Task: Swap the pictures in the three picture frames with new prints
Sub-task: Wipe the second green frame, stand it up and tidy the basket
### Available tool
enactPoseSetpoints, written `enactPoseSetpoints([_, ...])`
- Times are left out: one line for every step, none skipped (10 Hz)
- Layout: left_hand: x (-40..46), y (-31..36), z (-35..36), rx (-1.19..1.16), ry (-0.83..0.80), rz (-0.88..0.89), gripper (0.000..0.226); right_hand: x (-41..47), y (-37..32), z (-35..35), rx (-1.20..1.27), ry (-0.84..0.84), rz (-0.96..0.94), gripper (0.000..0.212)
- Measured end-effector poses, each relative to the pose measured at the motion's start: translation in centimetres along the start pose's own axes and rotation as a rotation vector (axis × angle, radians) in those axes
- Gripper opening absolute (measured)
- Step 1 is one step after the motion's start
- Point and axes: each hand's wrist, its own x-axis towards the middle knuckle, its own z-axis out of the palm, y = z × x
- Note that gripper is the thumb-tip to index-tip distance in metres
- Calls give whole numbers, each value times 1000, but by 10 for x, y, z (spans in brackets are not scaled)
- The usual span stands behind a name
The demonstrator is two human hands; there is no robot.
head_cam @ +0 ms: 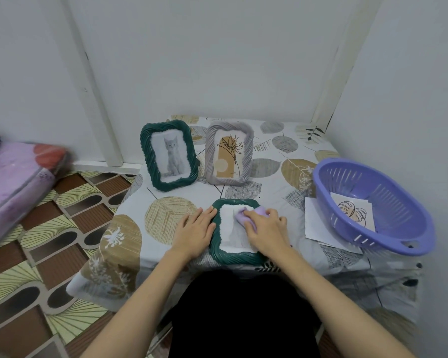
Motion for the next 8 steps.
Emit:
enactPoseSetpoints([0, -1, 0, 3, -6, 0, 46, 6, -11, 0, 87, -87, 81, 37])
enactPoseSetpoints([0, 0, 0, 2, -7, -6, 46, -25, -10, -3, 66, -105, 10, 42])
enactPoseSetpoints([-1, 1, -1, -15, -7, -3, 46, -66, 2, -6, -60, -112, -32, 54])
enactPoseSetpoints([1, 2, -10, -31, -68, -11, 47, -71, 6, -9, 86, -78, -30, 54])
enactPoseSetpoints([2, 11, -19, -69, 10, 33, 45, -46, 9, -15, 456, 67, 31, 48])
enactPoseSetpoints([-7, 44, -32, -709, 150, -55, 40, -22, -4, -36, 906, 99, 142, 44])
enactPoseSetpoints([-11, 66, -37, -1418, -135, -142, 39, -15, -19, -39, 1109, -67, 160, 44])
enactPoseSetpoints([-11, 57, -31, -1416, -49, -178, 56, -20, -22, -23, 985, -173, 27, 57])
